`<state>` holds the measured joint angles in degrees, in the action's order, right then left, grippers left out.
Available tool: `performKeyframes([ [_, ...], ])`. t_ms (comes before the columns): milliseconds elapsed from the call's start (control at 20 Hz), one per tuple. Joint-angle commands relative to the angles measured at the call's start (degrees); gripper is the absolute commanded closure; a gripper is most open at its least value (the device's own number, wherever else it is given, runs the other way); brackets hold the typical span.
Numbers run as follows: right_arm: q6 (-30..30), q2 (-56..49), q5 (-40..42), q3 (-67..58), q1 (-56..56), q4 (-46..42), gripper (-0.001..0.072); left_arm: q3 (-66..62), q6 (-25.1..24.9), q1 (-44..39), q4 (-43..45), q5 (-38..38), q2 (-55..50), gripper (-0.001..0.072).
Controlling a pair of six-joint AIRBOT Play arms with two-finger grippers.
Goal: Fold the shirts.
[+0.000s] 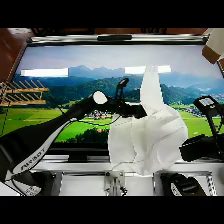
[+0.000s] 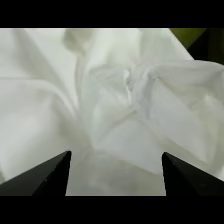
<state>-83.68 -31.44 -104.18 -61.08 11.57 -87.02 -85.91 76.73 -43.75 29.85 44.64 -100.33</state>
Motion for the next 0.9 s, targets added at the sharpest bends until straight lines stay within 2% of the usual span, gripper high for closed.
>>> performKeyframes([
  [0, 0.52, 0.24, -2.21, 0.02, 0.04, 1.66, 0.0662, -4.57, -1.36, -3.78, -4.13, -0.44, -5.14, 0.0011],
  [150, 0.57, 0.24, -2.29, 0.02, 0.04, 1.64, 0.0663, -5.25, -4.72, -3.93, -2.95, 4.13, -7.78, 0.0011],
  [350, 0.96, 0.24, -2.27, 0.02, 0.04, 1.33, 0.0662, -5.25, -3.69, -1.79, 2.45, 7.45, -7.82, 0.0013],
  [600, 1.05, 0.24, -2.12, 0.02, 0.04, 1.09, 0.0663, -5.27, -2.97, -2.91, -0.04, 5.25, -9.77, 0.0024],
  [800, 1.05, 0.24, -2.19, 0.02, 0.04, 1.11, 0.0662, -5.27, -2.97, -5.97, -4.04, -2.34, -11.06, 0.0033],
  [850, 1.03, 0.24, -2.19, 0.02, 0.04, 1.09, 0.0662, -5.27, -2.99, -6.29, -4.83, -4.09, -11.04, 0.0137],
])
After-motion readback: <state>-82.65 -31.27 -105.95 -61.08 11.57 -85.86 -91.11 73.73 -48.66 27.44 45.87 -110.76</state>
